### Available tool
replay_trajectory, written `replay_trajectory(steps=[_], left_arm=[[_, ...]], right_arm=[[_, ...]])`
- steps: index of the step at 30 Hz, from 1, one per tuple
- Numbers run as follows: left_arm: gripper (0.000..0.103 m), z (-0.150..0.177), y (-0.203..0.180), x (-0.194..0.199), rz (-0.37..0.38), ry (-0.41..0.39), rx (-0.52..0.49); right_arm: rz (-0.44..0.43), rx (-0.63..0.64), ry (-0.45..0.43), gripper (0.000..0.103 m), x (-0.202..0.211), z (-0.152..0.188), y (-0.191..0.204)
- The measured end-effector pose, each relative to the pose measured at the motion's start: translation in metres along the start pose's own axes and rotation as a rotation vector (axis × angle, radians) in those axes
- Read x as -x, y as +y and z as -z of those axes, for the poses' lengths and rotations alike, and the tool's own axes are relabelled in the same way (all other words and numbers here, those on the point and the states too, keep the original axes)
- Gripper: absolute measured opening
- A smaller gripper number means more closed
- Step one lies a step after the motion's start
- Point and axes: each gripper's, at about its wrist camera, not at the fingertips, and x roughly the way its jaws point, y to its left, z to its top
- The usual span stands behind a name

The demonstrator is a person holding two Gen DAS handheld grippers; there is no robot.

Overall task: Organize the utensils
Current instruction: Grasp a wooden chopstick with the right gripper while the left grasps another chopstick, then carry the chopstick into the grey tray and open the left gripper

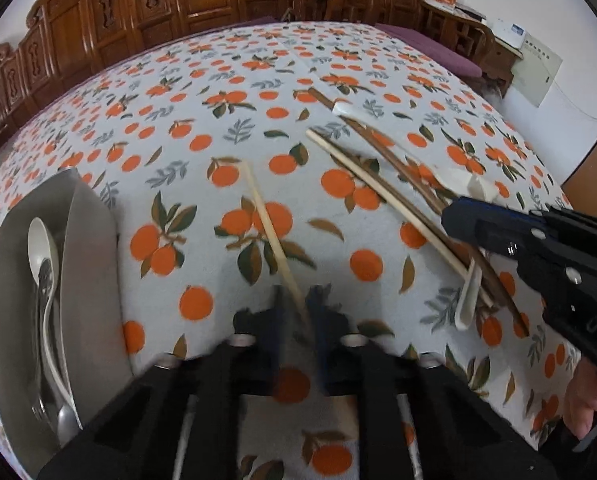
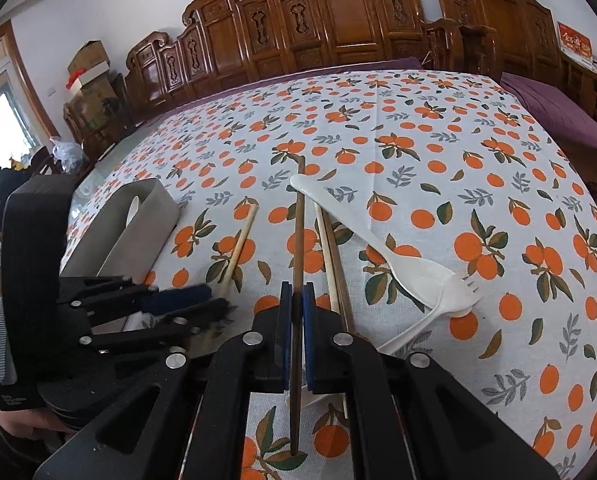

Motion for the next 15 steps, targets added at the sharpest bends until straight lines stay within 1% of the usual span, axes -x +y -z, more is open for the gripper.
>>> replay_trajectory(steps=[1, 4, 11, 15], left_arm=[[0.005, 0.001, 0.001, 0.001, -0.001, 0.006, -0.002], [0.004, 0.006, 0.005, 0.005, -0.010, 0.020, -0.007], [0.004, 0.020, 0.015, 0.038, -0.033, -0.031, 0.003], [0.004, 0.022, 0.022, 0.057, -0.039, -0.055, 0.013]], right_arm=[[-0.002, 0.001, -0.002, 0.006, 0.000, -0.001, 0.001], [-0.010, 0.008, -0.004, 0.006, 0.001, 0.000, 0.008], [-0.035, 0.054, -0.016, 0.006, 0.008, 0.002, 0.031], [-0.050, 0.067, -0.028, 0.006, 0.011, 0.001, 0.040]])
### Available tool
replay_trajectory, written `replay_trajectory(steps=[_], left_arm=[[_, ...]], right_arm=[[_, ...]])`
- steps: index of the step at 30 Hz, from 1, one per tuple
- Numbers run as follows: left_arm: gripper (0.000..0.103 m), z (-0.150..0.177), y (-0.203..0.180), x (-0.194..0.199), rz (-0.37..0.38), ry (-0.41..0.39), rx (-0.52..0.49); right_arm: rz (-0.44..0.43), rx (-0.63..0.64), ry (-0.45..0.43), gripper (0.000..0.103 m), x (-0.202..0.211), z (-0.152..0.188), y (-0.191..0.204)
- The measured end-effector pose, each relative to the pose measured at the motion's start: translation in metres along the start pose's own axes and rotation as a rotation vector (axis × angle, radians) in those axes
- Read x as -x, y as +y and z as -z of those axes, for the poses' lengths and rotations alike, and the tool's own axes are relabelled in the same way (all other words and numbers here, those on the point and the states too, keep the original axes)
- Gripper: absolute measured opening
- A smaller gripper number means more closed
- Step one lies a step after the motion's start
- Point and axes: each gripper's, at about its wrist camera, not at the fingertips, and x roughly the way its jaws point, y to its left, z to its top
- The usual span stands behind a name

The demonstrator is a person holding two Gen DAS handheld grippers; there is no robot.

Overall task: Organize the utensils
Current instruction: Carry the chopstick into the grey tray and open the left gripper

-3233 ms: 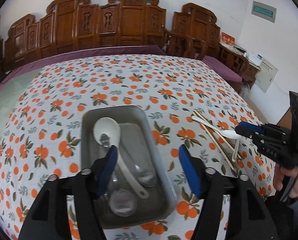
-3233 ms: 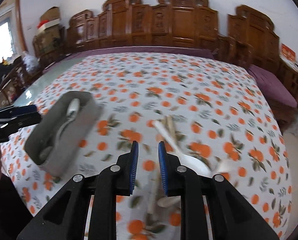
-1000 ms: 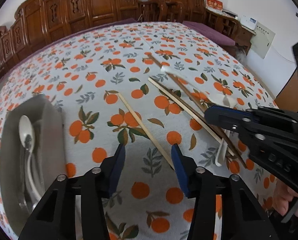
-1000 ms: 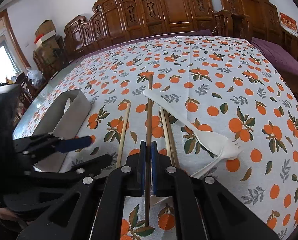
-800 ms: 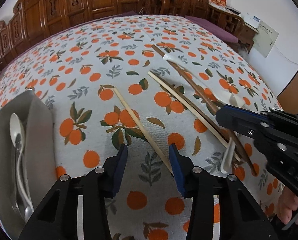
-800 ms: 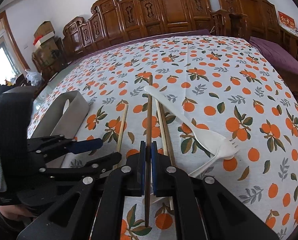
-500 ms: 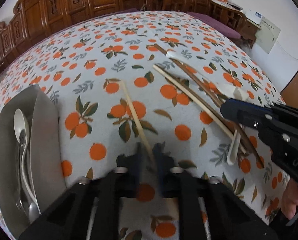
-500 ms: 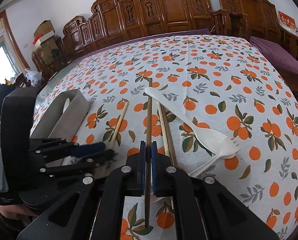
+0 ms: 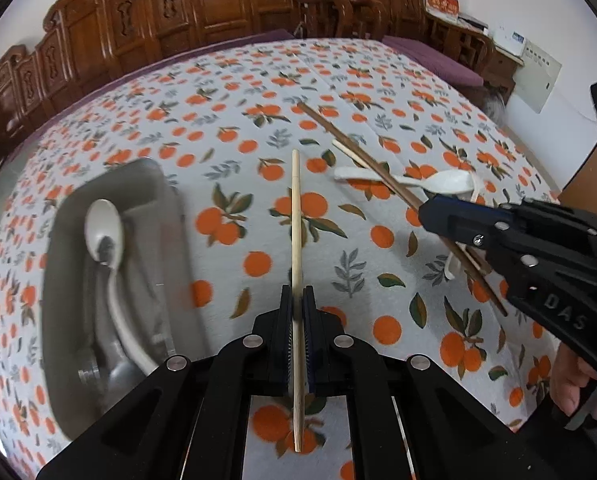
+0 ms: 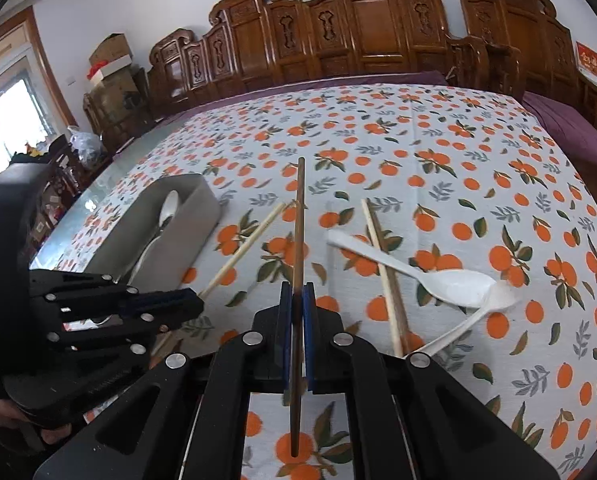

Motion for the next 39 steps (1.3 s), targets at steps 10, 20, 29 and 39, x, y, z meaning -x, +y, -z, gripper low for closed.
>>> replay_trajectory(steps=[10, 20, 29, 39], left_arm=[[0.004, -0.001, 0.028, 0.043, -0.034, -0.061, 0.025], [0.004, 0.002, 0.056, 0.058, -0.064, -0.089, 0.054], [0.004, 0.001, 0.086, 0.049, -0.078, -0.078, 0.105], [0.004, 0.004, 0.103, 0.010, -0.078, -0.003, 0.149]], right_arm=[[-0.035, 0.011, -0.044, 0.006, 0.014, -0.006, 0.016], [-0.041, 0.037, -0.051, 0.006, 0.018, -0.006, 0.032], [-0.059, 0.049, -0.055, 0.006, 0.018, -0.007, 0.039], [-0.064, 0.049, -0.050, 0.006, 0.017, -0.008, 0.039]])
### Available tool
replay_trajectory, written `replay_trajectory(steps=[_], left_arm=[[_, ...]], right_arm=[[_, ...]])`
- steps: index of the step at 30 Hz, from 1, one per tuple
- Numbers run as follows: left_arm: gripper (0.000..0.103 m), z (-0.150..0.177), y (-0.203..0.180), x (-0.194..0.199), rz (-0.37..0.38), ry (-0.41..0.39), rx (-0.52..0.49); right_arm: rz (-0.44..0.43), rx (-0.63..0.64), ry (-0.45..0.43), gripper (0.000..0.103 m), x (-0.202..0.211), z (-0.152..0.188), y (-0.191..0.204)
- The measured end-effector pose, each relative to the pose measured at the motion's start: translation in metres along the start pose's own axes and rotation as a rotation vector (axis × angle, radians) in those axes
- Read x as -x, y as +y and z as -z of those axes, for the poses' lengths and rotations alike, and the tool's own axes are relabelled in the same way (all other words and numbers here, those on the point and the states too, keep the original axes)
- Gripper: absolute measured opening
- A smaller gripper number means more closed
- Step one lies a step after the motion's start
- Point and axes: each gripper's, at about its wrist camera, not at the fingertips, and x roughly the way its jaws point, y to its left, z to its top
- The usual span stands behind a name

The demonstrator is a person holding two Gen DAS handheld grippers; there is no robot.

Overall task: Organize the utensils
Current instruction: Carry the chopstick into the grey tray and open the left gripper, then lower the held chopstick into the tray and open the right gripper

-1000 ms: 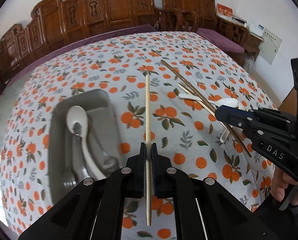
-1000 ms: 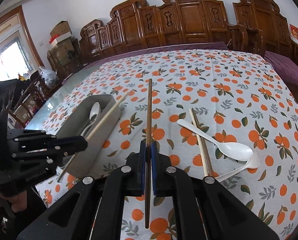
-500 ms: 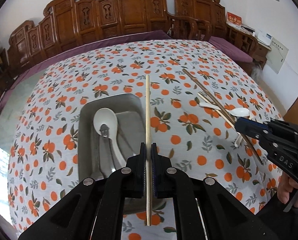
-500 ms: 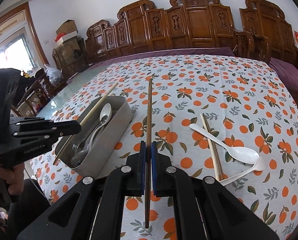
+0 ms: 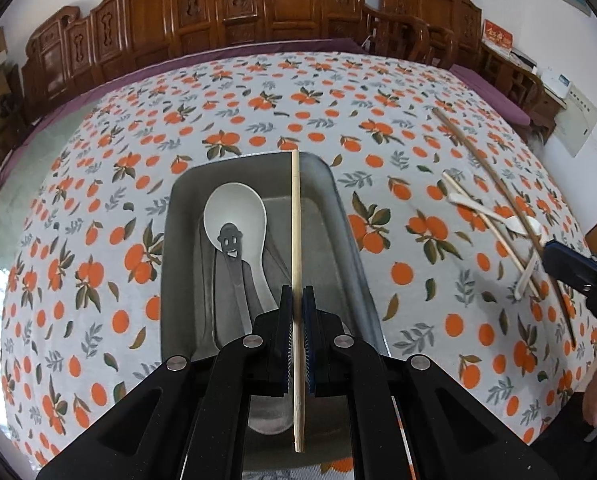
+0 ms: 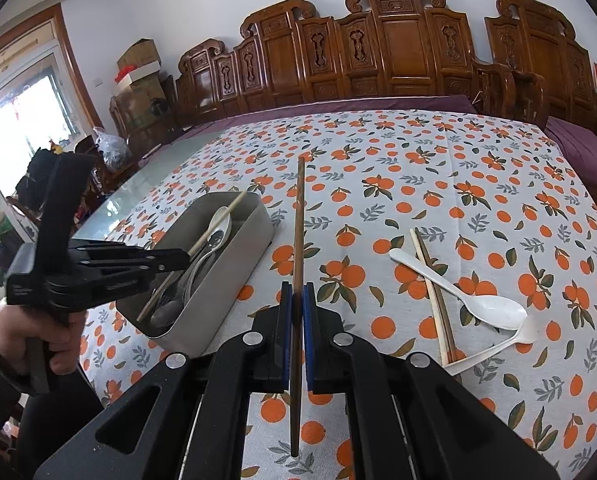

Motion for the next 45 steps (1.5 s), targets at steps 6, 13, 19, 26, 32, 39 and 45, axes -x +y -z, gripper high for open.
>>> replay_trajectory(steps=[6, 13, 19, 26, 32, 39, 45], left_arm=[[0.004, -0.001, -0.002, -0.015, -0.012, 0.024, -0.007], [0.011, 0.008, 0.006, 0.001, -0.006, -0.009, -0.003], [0.011, 0.020, 0.024, 0.027, 0.004, -0.042, 0.008], [0.017, 0.028, 0.042, 0.062, 0.006, -0.095, 0.017], [0.028, 0.031, 0.058, 0.086, 0.006, -0.130, 0.028], [0.039, 0.031, 0.070, 0.103, 0.037, -0.132, 0.028], [0.047, 0.031, 0.082, 0.112, 0.044, -0.143, 0.035]], right_arm=[[0.003, 0.007, 0.013, 0.006, -0.004, 0.002, 0.001], [0.013, 0.013, 0.035, 0.006, -0.009, 0.005, 0.005], [0.034, 0.057, 0.053, 0.006, -0.015, -0.005, 0.021], [0.009, 0.078, 0.062, 0.006, -0.023, -0.015, 0.055], [-0.023, 0.055, 0.091, 0.006, -0.036, -0.020, 0.079], [-0.034, 0.037, 0.147, 0.006, -0.062, -0.026, 0.097], [-0.053, 0.030, 0.193, 0.006, -0.088, -0.035, 0.112]])
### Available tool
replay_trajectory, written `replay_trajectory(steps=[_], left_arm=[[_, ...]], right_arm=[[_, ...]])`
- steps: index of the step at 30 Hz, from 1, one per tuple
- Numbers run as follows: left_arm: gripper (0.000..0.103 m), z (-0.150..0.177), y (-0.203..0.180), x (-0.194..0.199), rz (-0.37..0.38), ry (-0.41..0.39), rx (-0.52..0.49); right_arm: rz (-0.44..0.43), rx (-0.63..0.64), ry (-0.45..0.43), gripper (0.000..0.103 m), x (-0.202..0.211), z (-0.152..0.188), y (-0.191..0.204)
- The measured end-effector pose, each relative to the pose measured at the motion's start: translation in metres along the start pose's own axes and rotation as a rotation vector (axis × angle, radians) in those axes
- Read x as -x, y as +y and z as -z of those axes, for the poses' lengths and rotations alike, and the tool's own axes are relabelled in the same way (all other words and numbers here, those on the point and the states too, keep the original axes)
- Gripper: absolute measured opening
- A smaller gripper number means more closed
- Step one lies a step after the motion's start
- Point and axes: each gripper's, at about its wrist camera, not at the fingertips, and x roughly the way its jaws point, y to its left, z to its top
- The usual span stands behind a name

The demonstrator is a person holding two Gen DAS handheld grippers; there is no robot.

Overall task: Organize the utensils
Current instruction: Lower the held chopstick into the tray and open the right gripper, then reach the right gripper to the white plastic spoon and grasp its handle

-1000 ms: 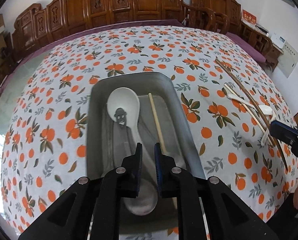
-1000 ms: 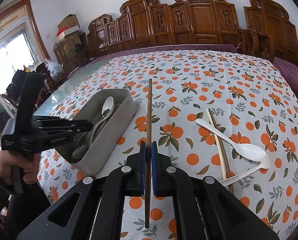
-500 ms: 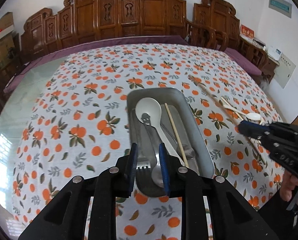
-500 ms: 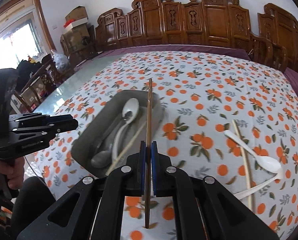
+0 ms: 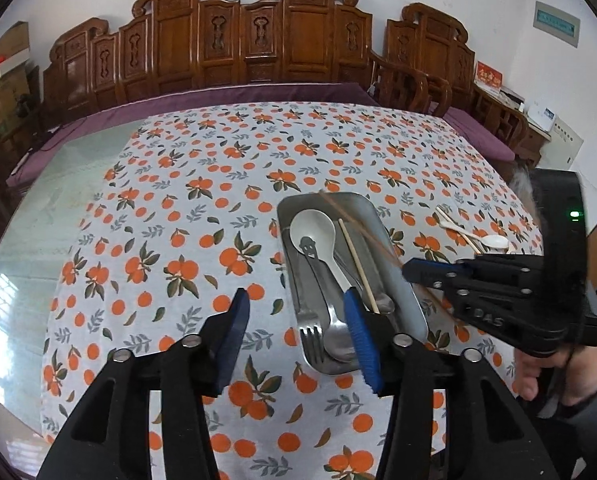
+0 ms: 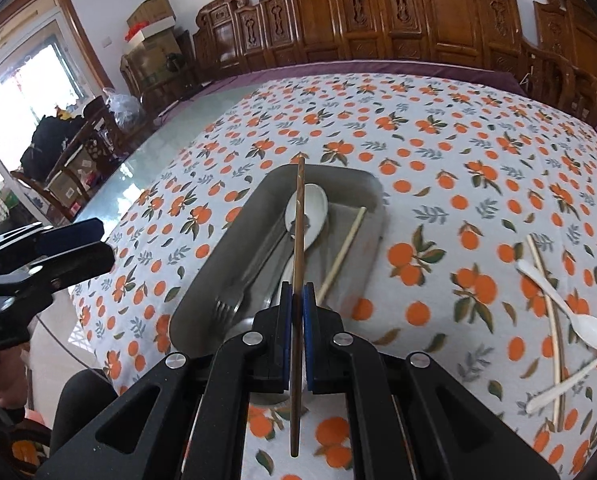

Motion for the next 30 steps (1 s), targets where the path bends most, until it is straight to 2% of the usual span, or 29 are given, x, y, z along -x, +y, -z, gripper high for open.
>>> replay_trajectory(steps=[6, 7, 8, 9, 17, 21, 26, 30], left_arm=[[0.050, 0.002, 0.014, 0.000, -0.009, 0.009, 0.015], [0.055, 0.004, 0.017, 0.000, -0.017, 0.012, 0.015], [0.066, 0.005, 0.019, 0.000, -0.027, 0.013, 0.016], [0.070, 0.006, 0.021, 0.001, -0.036, 0.004, 0.016], [0.071, 0.012, 0.039, -0.006, -0.062, 0.022, 0.051], [0.072, 0.013, 0.038, -0.009, -0.062, 0.026, 0.056], [0.072, 0.010, 0.022, -0.010, -0.040, 0.020, 0.041], [0.072, 0.007, 0.002, -0.014, -0.012, 0.019, 0.025]], right_arm=[[-0.003, -0.014, 0.042, 0.006, -0.029, -0.002, 0.011], [0.000, -0.018, 0.050, 0.006, -0.034, -0.002, 0.013], [-0.001, -0.019, 0.053, 0.006, -0.037, -0.002, 0.013], [-0.001, -0.019, 0.056, 0.006, -0.040, -0.002, 0.014], [-0.033, -0.015, 0.061, 0.008, -0.053, -0.004, 0.020], [-0.043, -0.004, 0.038, 0.009, -0.044, -0.004, 0.016], [-0.043, 0.023, -0.024, 0.009, -0.006, -0.003, -0.003], [0.002, 0.066, -0.059, 0.009, 0.024, -0.002, -0.026]])
